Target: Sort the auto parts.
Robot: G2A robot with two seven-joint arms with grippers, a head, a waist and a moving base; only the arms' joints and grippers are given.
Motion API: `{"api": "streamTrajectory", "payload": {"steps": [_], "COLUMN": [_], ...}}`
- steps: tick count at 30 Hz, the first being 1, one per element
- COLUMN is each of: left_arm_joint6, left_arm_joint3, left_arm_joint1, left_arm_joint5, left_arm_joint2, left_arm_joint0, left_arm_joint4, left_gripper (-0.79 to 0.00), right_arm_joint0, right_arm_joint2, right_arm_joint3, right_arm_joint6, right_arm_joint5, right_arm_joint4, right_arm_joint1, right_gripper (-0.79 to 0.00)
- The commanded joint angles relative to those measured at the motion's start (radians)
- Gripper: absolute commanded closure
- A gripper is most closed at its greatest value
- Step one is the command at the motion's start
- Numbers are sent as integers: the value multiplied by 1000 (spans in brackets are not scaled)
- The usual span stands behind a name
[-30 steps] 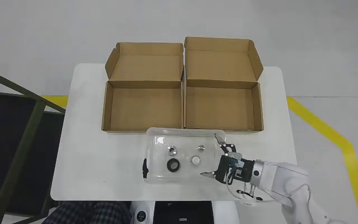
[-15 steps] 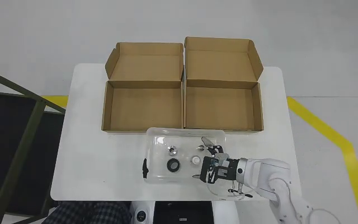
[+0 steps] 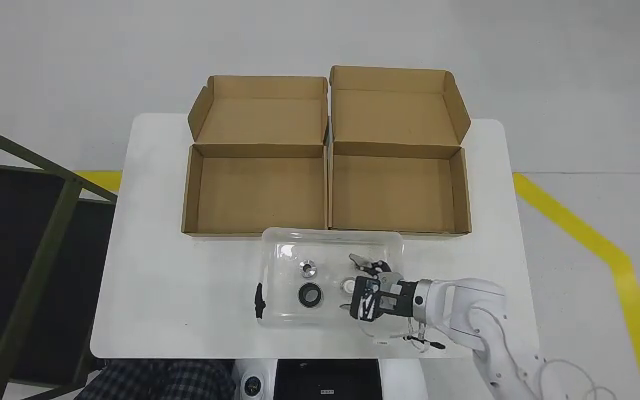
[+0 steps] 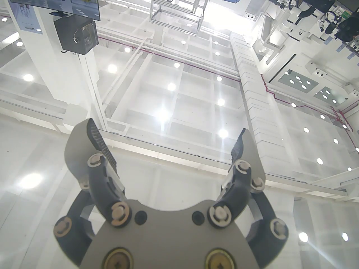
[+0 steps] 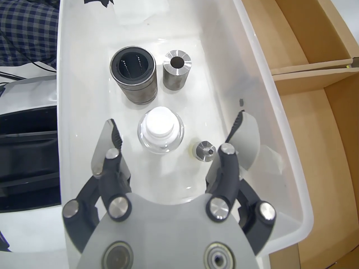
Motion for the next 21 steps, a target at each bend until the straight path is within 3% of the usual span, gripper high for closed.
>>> {"api": "streamTrajectory", "payload": {"steps": [1,5,7,8,9,21], "left_arm_joint6": [0,0,0,0,0,0], "left_arm_joint3": [0,0,0,0,0,0], "left_arm_joint1": [0,0,0,0,0,0], "left_arm_joint5": [0,0,0,0,0,0], "left_arm_joint2": [0,0,0,0,0,0], "left_arm_joint0": [0,0,0,0,0,0], "left_arm_joint4": [0,0,0,0,0,0], "left_gripper": [-785,-785,-785,-785,-785,-785], "right_arm_joint0": [4,13,17,19,21,-9], "right_arm_joint2": [-3,-11,-16,-17,-19,41], "right_arm_joint3": [4,10,13,14,15,-69], "right_arm_joint6": [2,7,7,7,5,-42], "right_arm_joint5": [-2,-9,-14,-16,-18,-41], "right_arm_joint4": [0,0,1,2,5,63], "right_arm_joint1": [1,5,6,7,8,27], "right_gripper": [-339,-271,-145,-34,0,0]}}
